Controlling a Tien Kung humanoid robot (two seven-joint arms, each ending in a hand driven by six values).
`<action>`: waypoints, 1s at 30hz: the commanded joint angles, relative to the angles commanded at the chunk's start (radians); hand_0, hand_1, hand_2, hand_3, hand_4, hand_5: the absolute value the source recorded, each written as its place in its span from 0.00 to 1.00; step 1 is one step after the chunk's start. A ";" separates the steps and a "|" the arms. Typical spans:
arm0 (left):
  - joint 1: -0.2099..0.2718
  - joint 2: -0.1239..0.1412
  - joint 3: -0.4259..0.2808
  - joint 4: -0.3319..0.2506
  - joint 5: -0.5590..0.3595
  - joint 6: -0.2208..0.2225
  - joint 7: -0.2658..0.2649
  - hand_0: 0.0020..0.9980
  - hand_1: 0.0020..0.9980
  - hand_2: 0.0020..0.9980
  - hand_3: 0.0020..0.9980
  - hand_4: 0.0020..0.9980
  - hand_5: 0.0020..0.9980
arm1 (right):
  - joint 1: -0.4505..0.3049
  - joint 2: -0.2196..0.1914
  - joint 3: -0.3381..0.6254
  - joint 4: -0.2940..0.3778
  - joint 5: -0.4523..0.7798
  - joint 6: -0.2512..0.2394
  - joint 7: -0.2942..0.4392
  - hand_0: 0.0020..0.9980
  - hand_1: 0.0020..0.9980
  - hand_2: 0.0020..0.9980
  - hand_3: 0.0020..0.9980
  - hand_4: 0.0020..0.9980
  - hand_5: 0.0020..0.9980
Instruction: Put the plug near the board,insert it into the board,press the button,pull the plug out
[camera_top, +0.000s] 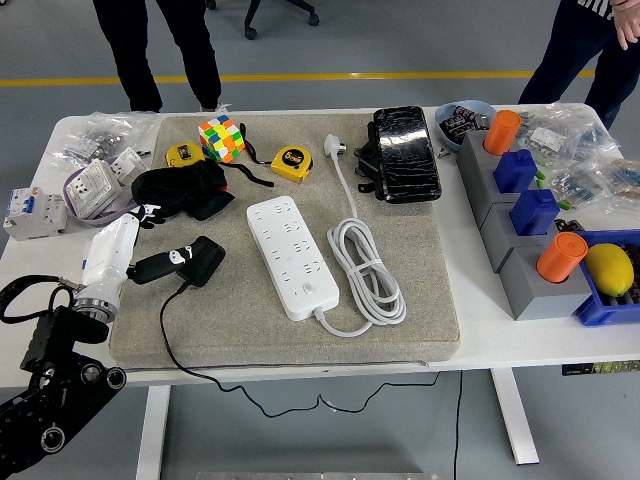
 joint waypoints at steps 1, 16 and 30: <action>-0.001 0.000 0.001 0.001 0.001 0.000 0.001 0.71 0.69 0.70 0.74 1.00 0.59 | 0.000 0.000 0.000 0.000 0.000 0.000 0.000 0.58 0.66 0.65 0.55 0.94 0.51; -0.025 -0.004 0.057 0.009 0.012 -0.021 0.029 0.69 0.69 0.70 0.74 1.00 0.59 | 0.000 -0.001 0.002 0.002 -0.001 0.000 0.000 0.58 0.66 0.65 0.55 0.94 0.51; -0.045 -0.005 0.101 0.028 0.041 -0.022 0.037 0.63 0.66 0.66 0.73 1.00 0.52 | 0.001 -0.003 0.002 0.002 -0.001 0.000 0.000 0.58 0.66 0.65 0.55 0.94 0.51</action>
